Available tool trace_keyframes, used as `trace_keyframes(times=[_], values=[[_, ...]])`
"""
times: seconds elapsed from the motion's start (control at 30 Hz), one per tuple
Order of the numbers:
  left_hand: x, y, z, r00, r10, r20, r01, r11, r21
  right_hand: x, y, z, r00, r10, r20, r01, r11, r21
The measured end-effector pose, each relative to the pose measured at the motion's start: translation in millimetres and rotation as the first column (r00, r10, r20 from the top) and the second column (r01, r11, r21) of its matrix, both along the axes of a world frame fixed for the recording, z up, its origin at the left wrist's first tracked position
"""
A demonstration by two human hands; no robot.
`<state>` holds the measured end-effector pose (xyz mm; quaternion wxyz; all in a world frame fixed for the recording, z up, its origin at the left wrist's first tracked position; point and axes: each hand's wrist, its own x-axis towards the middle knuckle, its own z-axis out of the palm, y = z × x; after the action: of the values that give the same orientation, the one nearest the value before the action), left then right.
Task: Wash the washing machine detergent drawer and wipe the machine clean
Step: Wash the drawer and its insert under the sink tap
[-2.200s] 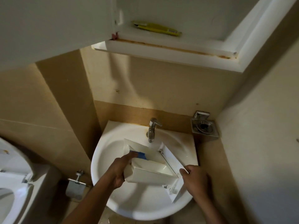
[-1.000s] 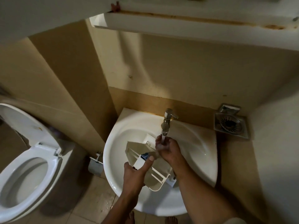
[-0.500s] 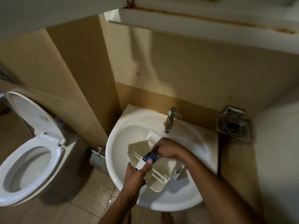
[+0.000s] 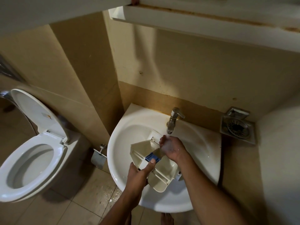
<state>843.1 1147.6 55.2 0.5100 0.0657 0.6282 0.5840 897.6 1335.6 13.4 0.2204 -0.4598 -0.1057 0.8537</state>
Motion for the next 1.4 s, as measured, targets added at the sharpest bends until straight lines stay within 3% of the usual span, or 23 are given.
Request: trace_keyframes(times=[0.03, 0.07, 0.1, 0.17, 0.2, 0.23, 0.3, 0.4, 0.47, 0.53, 0.77, 1.0, 1.13, 1.2, 1.23, 1.3, 1.33, 1.4], values=[[-0.3, 0.2, 0.7, 1.0, 0.004, 0.001, -0.004, 1.0, 0.0, 4.4, -3.6, 8.4, 0.982, 0.166, 0.093, -0.178, 0.975, 0.134], [-0.5, 0.6, 1.4, 1.0, 0.008, 0.0, -0.008, 1.0, 0.001, 9.6, -7.9, 18.6, 0.917, 0.339, 0.21, -0.388, 0.883, 0.266], [-0.9, 0.7, 1.8, 1.0, 0.01, 0.0, -0.01, 1.0, 0.001, 14.2, -12.0, 31.2, 0.811, 0.478, 0.336, -0.58, 0.731, 0.359], [-0.8, 0.7, 1.2, 1.0, 0.009, 0.008, -0.009, 1.0, 0.001, 17.9, -12.3, 47.8, 0.615, 0.539, 0.576, -0.788, 0.45, 0.42], [-0.5, 0.6, 0.8, 1.0, 0.009, 0.014, -0.009, 1.0, -0.002, 17.8, -9.0, 52.4, 0.584, 0.473, 0.659, -0.808, 0.417, 0.416], [-0.4, 0.4, 0.9, 1.0, 0.009, 0.017, -0.009, 1.0, -0.008, 16.9, -3.8, 52.0, 0.59, 0.391, 0.707, -0.792, 0.45, 0.412], [-0.2, 0.4, 1.8, 1.0, 0.011, 0.021, -0.011, 1.0, -0.021, 16.5, 8.5, 38.7, 0.667, 0.293, 0.685, -0.675, 0.629, 0.387], [-0.2, 0.1, 1.5, 1.0, 0.005, 0.016, -0.005, 0.999, -0.033, 18.8, 12.6, 10.8, 0.925, 0.206, 0.318, -0.252, 0.962, 0.108], [-0.4, 0.1, 1.2, 1.0, -0.01, 0.003, 0.01, 1.0, -0.024, 17.9, 9.0, -3.2, 0.995, -0.054, 0.08, 0.061, 0.995, -0.081], [0.0, 0.5, 2.7, 0.999, -0.029, -0.014, 0.029, 1.0, 0.003, 10.5, 6.0, -8.6, 0.977, -0.213, -0.02, 0.208, 0.966, -0.155], [-2.0, -1.9, 8.8, 0.997, -0.048, -0.064, 0.05, 0.998, 0.038, -6.8, -2.4, -9.6, 0.964, -0.202, -0.173, 0.169, 0.967, -0.189], [-3.5, 5.1, 8.6, 0.997, 0.038, 0.071, -0.032, 0.996, -0.087, 6.1, -4.0, 6.4, 0.957, 0.136, -0.256, -0.149, 0.988, -0.031], [-3.3, 20.0, 16.0, 0.996, 0.021, 0.09, -0.014, 0.997, -0.071, 8.3, -3.4, 65.9, 0.914, 0.287, -0.287, -0.294, 0.955, 0.02], [-1.6, 30.6, 18.6, 0.995, 0.017, 0.095, -0.01, 0.997, -0.071, 6.3, -3.5, 103.3, 0.885, 0.447, -0.133, -0.423, 0.889, 0.174], [-1.3, 35.9, 20.2, 0.995, 0.019, 0.1, -0.012, 0.997, -0.072, 3.1, -4.7, 115.9, 0.857, 0.515, 0.035, -0.5, 0.812, 0.302], [-1.3, 45.5, 22.2, 0.995, 0.004, 0.102, 0.004, 0.997, -0.079, -3.4, -9.4, 130.5, 0.704, 0.525, 0.478, -0.71, 0.511, 0.485], [-2.0, 49.4, 24.0, 0.995, -0.006, 0.098, 0.016, 0.995, -0.095, -7.9, -12.9, 132.2, 0.58, 0.459, 0.673, -0.815, 0.326, 0.479], [-4.7, 56.6, 26.9, 0.997, -0.014, 0.077, 0.025, 0.99, -0.139, -17.6, -19.0, 128.6, 0.266, 0.235, 0.935, -0.958, -0.046, 0.284]])
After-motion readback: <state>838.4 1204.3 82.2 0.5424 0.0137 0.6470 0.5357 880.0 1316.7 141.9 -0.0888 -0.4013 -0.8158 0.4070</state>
